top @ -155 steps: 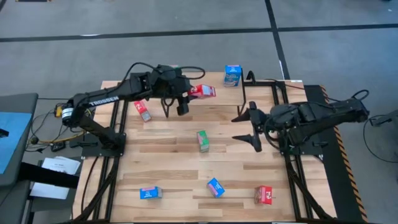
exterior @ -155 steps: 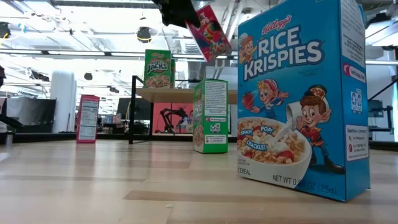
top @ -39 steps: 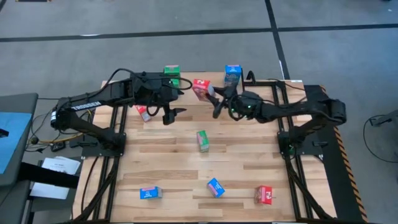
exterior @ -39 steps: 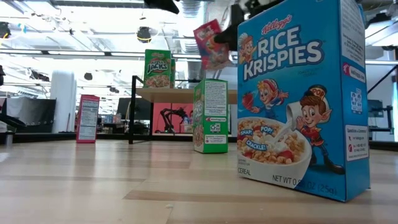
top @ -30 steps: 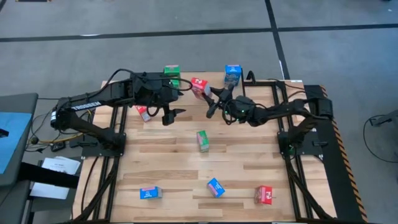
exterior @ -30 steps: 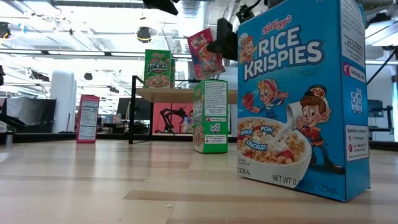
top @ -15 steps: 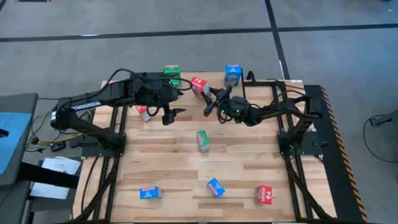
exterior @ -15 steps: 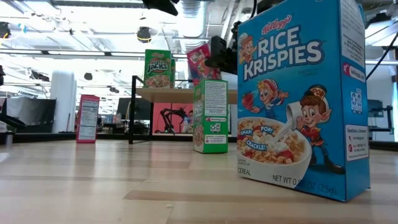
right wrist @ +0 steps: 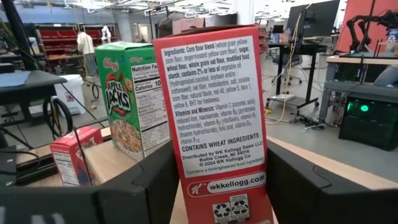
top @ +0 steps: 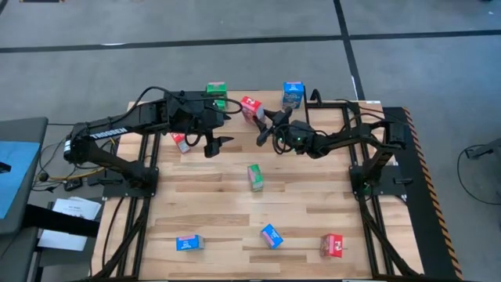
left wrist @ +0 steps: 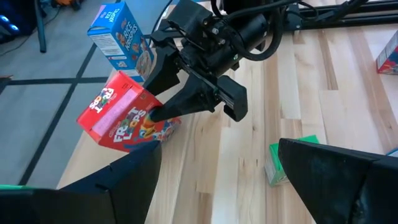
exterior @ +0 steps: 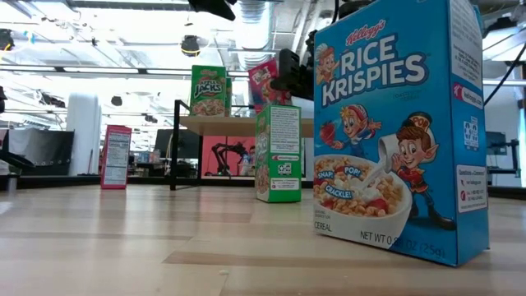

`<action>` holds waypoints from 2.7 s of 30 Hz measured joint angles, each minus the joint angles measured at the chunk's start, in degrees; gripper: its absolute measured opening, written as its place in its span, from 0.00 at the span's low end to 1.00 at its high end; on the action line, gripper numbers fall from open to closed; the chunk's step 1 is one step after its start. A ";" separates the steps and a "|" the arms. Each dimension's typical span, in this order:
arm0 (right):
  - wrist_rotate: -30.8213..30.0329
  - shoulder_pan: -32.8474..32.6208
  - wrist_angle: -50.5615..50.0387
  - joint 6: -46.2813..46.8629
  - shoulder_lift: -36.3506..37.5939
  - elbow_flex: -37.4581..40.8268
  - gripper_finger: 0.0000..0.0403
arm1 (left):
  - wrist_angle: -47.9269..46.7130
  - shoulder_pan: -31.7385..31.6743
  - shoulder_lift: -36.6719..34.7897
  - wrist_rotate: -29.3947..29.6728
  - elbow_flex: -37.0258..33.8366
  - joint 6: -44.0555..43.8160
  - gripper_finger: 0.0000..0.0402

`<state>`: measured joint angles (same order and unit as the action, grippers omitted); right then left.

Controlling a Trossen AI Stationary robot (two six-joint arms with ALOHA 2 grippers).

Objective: Stack cereal on shelf
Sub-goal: Put the bottom left red cereal box on the shelf

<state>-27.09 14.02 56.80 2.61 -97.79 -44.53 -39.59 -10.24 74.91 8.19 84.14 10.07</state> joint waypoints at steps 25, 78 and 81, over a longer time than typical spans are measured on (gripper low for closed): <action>-5.00 -2.04 -8.70 1.44 2.18 0.02 0.64 | 0.00 0.00 0.02 -0.03 0.00 0.00 0.78; 1.48 -5.92 -16.22 1.45 -0.67 -4.54 0.64 | -0.02 -0.02 0.04 -0.20 0.02 -1.07 0.78; 1.31 -5.24 -16.61 1.90 -0.62 -4.55 0.64 | -0.02 -0.02 0.04 -0.18 0.02 -1.07 0.78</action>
<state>-25.78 8.78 40.19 4.51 -98.41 -49.08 -39.62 -10.26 74.96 8.01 84.16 8.99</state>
